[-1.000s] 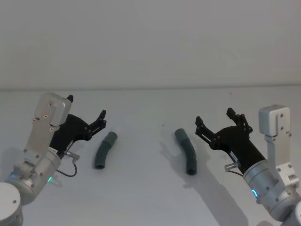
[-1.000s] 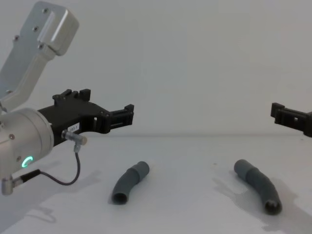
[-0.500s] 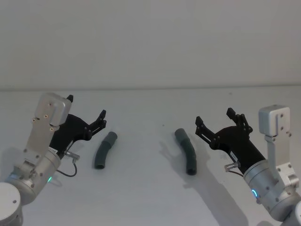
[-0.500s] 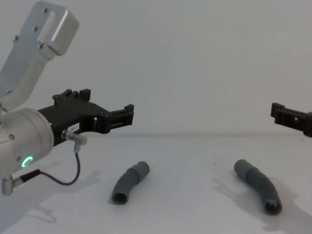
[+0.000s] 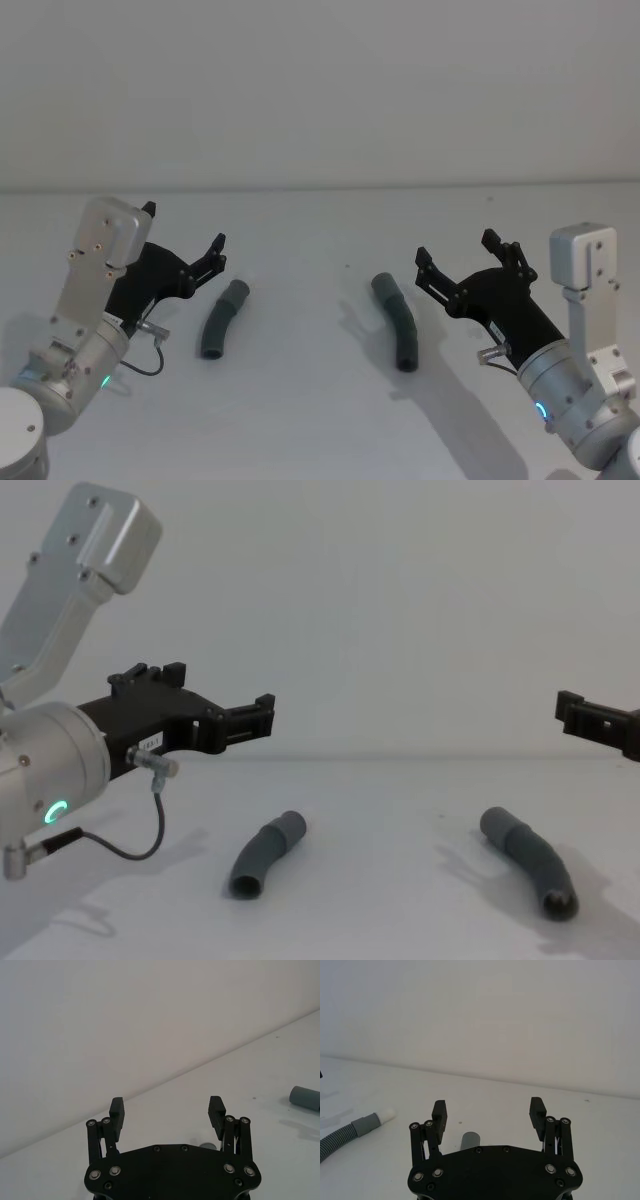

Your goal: Use both hands to pick up one end of the pipe from the table, align the ends, and insert them.

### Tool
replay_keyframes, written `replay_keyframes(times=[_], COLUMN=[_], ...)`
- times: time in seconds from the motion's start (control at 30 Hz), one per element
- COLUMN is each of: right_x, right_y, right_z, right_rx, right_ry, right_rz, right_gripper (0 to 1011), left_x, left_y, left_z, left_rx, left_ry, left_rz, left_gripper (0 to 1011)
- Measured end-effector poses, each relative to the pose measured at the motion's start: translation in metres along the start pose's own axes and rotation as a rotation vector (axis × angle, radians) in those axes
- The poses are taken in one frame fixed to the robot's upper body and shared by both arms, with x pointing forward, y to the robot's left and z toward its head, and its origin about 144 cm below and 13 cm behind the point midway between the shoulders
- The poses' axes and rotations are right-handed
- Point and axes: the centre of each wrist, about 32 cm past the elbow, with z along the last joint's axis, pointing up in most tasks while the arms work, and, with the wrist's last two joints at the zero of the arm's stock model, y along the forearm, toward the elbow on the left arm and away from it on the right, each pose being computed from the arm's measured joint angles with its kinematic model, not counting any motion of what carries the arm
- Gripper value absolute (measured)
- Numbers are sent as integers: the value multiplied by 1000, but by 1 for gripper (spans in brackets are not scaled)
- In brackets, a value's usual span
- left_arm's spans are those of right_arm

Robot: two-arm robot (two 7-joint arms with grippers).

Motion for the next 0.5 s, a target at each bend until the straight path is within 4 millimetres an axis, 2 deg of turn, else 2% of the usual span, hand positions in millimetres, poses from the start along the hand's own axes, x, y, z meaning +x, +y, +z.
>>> replay_keyframes(times=[0.5], right_x=[0], right_y=[0], right_z=[0], right_rx=[0], right_ry=[0], right_rz=[0], right_gripper=[1004], left_x=[0], left_y=[0], left_z=[0], left_rx=[0], left_ry=[0], left_rz=[0], left_gripper=[1001])
